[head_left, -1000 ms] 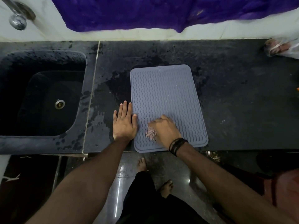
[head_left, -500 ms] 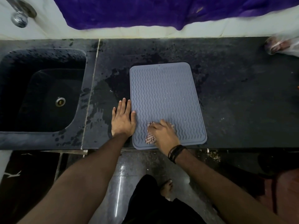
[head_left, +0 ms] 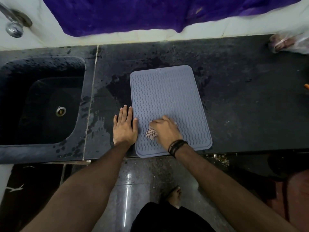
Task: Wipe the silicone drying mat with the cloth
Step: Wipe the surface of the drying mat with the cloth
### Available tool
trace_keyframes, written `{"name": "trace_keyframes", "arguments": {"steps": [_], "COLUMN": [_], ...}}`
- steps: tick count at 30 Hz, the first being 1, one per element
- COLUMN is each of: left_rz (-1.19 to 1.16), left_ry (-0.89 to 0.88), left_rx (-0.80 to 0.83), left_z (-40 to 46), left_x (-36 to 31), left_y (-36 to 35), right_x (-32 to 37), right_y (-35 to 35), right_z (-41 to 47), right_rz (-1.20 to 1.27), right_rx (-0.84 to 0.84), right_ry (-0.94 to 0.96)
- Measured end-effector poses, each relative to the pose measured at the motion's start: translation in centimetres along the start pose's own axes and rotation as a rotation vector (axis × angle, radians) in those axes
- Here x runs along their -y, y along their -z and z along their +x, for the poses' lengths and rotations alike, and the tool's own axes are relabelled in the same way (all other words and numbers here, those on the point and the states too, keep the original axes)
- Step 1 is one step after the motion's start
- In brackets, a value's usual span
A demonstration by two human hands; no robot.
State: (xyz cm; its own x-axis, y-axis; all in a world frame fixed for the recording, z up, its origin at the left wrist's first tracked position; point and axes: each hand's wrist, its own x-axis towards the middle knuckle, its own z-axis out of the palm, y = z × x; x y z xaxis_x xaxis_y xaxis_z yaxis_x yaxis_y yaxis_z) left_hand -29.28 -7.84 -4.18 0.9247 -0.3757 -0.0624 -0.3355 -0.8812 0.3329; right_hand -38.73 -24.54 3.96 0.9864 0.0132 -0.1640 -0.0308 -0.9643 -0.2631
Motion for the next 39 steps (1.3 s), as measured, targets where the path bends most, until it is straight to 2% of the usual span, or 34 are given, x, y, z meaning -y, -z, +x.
{"name": "trace_keyframes", "arguments": {"steps": [7,13,17,22,26,36,39], "left_rz": [0.005,0.015,0.019,0.009,0.004,-0.004,-0.003], "left_ry": [0.006,0.009,0.009,0.002,0.0,0.008,0.012], "left_rx": [0.004,0.006,0.009,-0.001,-0.006,0.004,0.003], "left_z": [0.0,0.1,0.1,0.1,0.1,0.1,0.1], "left_x": [0.1,0.0,0.0,0.1,0.2,-0.1,-0.1], "left_y": [-0.2,-0.1,-0.2,-0.2,-0.2,0.0,0.0], "right_x": [-0.2,0.0,-0.3,-0.9,-0.7,-0.5,-1.3], "right_y": [-2.1,-2.3,-1.6,0.0,-0.1,-1.5,-1.0], "right_z": [-4.1,-7.3,-7.0,-2.7,-1.6,-7.5,-7.2], "right_rz": [0.005,0.017,0.044,0.049,-0.013,0.034,0.066], "right_rx": [0.008,0.101,0.107,-0.01,0.101,0.169,0.125], "right_ry": [0.042,0.077,0.106,0.062,0.076,0.12,0.092]}}
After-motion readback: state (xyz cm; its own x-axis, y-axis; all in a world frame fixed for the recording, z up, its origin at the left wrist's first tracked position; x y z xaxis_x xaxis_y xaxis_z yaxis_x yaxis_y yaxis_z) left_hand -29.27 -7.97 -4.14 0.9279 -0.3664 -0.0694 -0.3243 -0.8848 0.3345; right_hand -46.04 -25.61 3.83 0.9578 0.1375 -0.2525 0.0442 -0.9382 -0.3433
